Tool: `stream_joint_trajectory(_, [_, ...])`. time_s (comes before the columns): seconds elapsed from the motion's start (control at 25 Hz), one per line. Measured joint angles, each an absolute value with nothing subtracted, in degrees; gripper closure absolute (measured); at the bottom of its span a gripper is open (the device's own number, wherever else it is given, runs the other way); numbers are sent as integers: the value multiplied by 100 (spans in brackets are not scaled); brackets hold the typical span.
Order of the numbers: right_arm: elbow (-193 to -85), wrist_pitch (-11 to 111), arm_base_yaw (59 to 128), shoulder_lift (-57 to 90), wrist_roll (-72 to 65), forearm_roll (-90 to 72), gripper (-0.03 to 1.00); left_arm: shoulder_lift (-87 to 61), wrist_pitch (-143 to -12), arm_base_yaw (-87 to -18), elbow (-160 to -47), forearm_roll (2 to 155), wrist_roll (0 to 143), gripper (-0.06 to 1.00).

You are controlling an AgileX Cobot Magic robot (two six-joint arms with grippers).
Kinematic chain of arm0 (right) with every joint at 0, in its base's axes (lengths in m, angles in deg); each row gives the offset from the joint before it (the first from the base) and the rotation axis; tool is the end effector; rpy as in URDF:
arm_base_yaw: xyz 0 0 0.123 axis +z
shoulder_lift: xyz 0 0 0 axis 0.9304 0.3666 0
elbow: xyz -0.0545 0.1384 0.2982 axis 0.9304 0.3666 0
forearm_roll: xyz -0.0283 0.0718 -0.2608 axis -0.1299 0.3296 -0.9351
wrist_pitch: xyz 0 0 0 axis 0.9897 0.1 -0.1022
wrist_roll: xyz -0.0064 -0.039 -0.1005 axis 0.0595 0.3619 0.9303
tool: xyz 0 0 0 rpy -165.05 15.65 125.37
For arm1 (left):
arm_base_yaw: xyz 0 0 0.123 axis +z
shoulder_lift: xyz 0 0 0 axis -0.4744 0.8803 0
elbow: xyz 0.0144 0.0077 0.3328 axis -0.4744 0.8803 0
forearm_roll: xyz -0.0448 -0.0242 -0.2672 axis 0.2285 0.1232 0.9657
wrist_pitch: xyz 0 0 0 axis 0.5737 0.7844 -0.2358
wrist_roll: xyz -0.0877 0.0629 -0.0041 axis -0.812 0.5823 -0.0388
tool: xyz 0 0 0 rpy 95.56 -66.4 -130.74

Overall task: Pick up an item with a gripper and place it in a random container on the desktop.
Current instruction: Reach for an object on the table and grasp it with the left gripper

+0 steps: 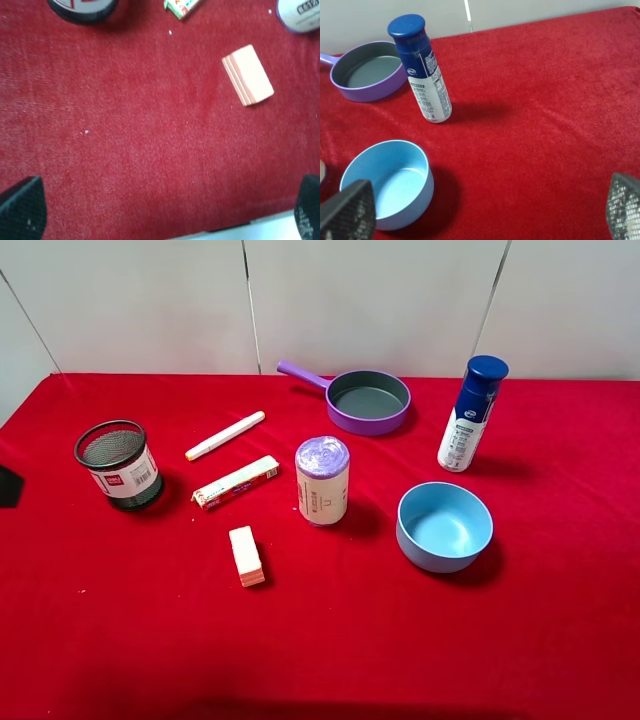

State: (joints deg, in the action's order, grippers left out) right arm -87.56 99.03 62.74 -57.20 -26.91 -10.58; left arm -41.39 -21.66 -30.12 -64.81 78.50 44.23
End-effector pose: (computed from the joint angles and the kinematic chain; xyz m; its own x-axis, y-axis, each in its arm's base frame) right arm -0.0186 0.0119 0.2838 -0.4059 0.1056 -0.9078 0.0428 0.9944 0.0965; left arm 0.1186 -0.0252 0.3195 -0.8451 0.0318 -0.5336 0.1404 0.9764 -0.1643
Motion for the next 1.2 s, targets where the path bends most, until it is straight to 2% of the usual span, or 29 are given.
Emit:
stream_joint_trajectory(0.44, [-8756, 9903, 6274, -5720, -2691, -1058, 28, -3151, -2413, -3781, -6800, 7809, 4282, -4])
stream_joint_trajectory(0.92, [-8756, 9903, 6274, -5720, -2691, -1058, 28, -2517, -2914, -5199, -6804, 6912, 2931, -3])
stream_joint_trajectory(1.2, [-8756, 9903, 6274, -5720, -2691, -1058, 28, -1895, -3180, -5739, -6804, 6819, 2366, -3])
